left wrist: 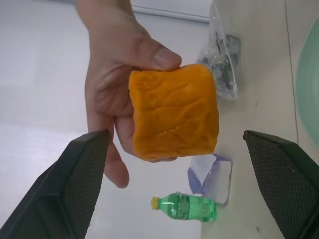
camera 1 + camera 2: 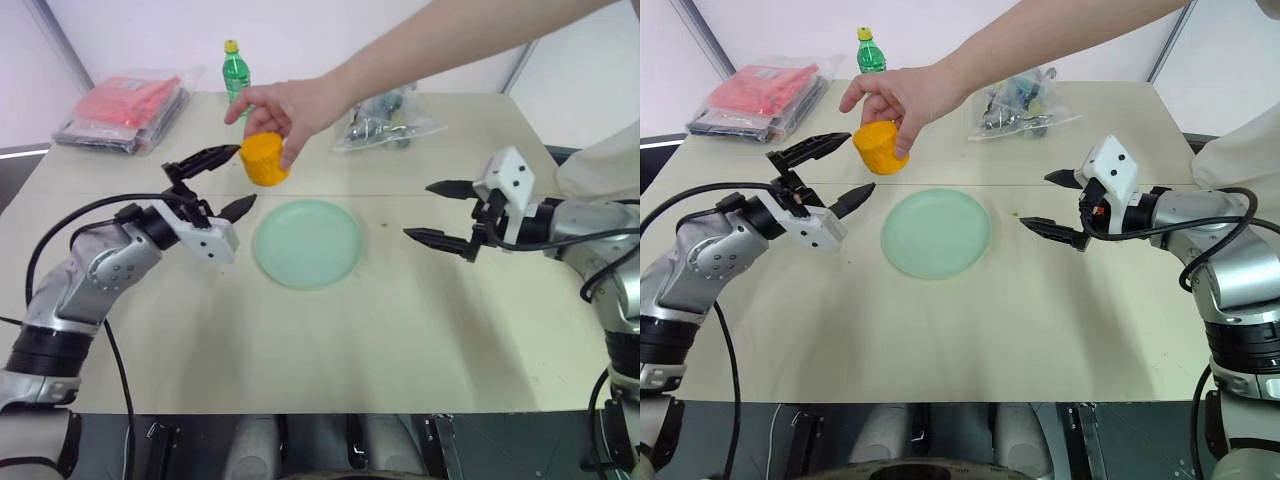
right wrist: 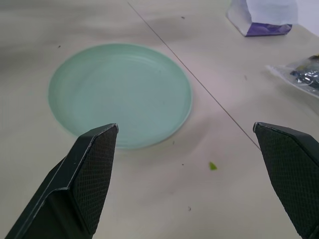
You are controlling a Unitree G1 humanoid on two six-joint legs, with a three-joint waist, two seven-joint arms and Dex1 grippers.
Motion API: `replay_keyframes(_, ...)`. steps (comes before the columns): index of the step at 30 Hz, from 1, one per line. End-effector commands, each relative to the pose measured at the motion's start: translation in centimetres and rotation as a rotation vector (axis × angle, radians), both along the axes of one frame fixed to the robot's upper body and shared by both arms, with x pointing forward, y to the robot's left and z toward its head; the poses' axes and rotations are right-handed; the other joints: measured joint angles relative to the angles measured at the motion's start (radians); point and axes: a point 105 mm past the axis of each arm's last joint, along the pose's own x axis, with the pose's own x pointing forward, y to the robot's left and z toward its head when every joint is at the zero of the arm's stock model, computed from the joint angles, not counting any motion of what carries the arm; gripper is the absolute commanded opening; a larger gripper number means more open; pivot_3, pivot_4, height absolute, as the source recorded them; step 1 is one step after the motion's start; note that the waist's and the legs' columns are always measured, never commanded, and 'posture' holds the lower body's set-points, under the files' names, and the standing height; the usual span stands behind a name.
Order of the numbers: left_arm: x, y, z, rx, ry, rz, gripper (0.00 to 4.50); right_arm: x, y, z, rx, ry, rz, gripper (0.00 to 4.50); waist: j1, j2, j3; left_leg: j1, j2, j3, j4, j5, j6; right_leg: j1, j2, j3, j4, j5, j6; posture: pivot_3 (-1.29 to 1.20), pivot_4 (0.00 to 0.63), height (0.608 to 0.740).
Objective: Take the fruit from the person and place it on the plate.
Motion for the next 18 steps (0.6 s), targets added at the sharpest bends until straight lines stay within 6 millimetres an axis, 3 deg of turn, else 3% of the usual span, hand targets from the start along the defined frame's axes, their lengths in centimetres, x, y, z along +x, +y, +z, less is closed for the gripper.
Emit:
replay_keyframes(1,0.3,-0.1,1.0,-0.018,-0.048,-0.009,4.5,-0.5,0.7,1.3,0.002,-0.058,0.023,4.44,-0.001,0.0,0.0,0.0,0.0,0.0,0.0,0.0,0.0,0.0,0.0,0.0,0.0,0.0,0.0,0.0,0.15,0.731)
replay_keyframes(18,2.4,-1.9,1.6,-0.057,-0.093,-0.049,4.5,-1.0,0.7,1.3,0.013,-0.067,0.001,4.44,0.002,0.0,0.0,0.0,0.0,0.0,0.001,0.0,0.0,0.0,0.0,0.0,0.001,0.0,0.0,0.0,0.15,0.731)
